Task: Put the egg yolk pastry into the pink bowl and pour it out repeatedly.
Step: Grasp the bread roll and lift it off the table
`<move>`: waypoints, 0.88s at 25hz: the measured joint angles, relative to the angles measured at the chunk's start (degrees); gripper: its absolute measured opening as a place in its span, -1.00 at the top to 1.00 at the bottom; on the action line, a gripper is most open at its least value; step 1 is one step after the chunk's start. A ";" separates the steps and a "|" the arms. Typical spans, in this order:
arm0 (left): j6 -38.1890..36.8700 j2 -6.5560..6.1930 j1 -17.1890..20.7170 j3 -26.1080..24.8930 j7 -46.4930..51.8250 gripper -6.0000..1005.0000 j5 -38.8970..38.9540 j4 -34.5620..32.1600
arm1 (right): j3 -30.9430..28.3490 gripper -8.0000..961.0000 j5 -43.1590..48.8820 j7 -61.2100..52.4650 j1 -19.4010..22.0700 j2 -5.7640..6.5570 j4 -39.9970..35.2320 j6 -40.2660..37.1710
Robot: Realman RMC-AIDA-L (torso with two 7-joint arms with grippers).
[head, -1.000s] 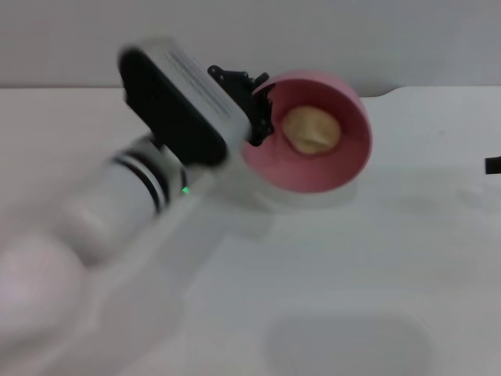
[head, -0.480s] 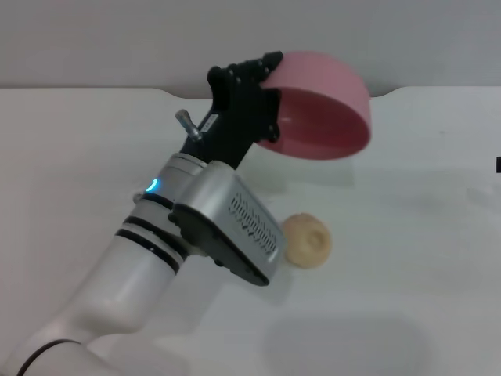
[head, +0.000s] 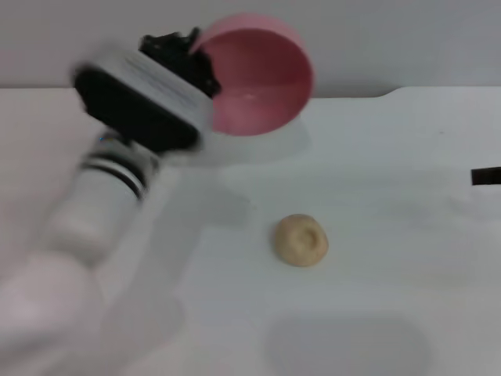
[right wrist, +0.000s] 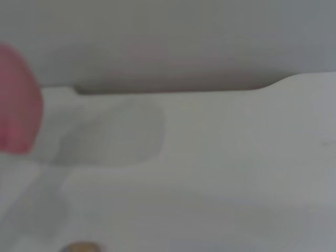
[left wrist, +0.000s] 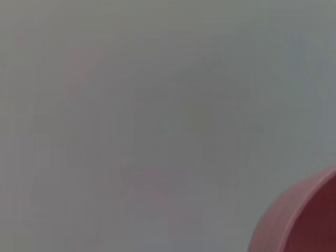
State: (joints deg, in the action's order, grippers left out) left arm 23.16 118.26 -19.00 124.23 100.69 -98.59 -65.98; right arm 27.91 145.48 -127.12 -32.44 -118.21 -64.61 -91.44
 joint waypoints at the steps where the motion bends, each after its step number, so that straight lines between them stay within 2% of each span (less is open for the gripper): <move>1: -6.35 -0.07 0.73 -4.42 -0.47 0.99 1.71 -1.16 | 1.00 -0.05 -0.03 0.11 -0.22 -0.01 0.44 -0.02; 2: -12.04 -0.06 1.15 -8.60 -0.28 0.99 2.70 -1.66 | 1.93 -0.05 -0.05 0.17 -0.41 -0.01 0.90 0.05; 4: -30.73 -0.26 1.56 -21.55 2.89 0.99 4.25 -1.92 | 3.91 -0.04 -0.07 0.17 -0.71 -0.01 1.77 0.29; 6: -46.57 -0.91 0.74 -32.62 9.75 0.99 2.00 -0.67 | 5.41 -0.04 -0.08 0.18 -0.97 -0.01 2.47 0.59; 9: -65.94 -2.40 -2.24 -46.14 25.39 0.99 -10.19 1.35 | 6.80 -0.03 -0.51 0.33 -1.89 0.00 3.99 0.74; 11: -75.19 -3.04 -4.03 -51.27 35.06 0.99 -20.25 1.54 | 7.60 -0.03 -1.59 1.09 -2.48 -0.01 5.25 0.77; 12: -83.66 -3.32 -5.55 -54.54 43.50 0.99 -30.17 0.86 | 8.66 -0.02 -3.70 3.14 -3.33 0.00 7.02 1.01; 13: -87.82 -3.14 -6.18 -55.73 47.04 0.99 -34.63 -0.14 | 9.01 -0.02 -4.48 3.81 -3.60 0.00 7.66 1.12; 15: -90.59 -2.89 -6.48 -56.18 49.12 0.99 -37.52 -0.99 | 9.46 -0.02 -5.21 4.47 -3.97 0.00 8.42 1.40; 18: -99.32 -1.24 -7.45 -56.63 53.72 0.99 -46.66 -4.77 | 11.61 -0.01 -7.02 6.75 -5.68 -0.02 11.90 3.32; 20: -104.13 -0.41 -7.78 -55.96 55.61 0.99 -50.98 -7.73 | 13.82 -0.01 -7.41 7.99 -6.93 -0.03 14.69 5.26; 22: -108.12 -0.33 -7.94 -54.62 57.86 0.99 -52.81 -10.17 | 18.65 0.00 -7.55 9.01 -8.85 -0.23 18.64 8.70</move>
State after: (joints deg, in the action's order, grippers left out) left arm -84.96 117.93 -26.94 69.61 158.55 -151.40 -76.16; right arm 46.56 137.94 -118.11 -41.29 -118.44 -45.98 -82.74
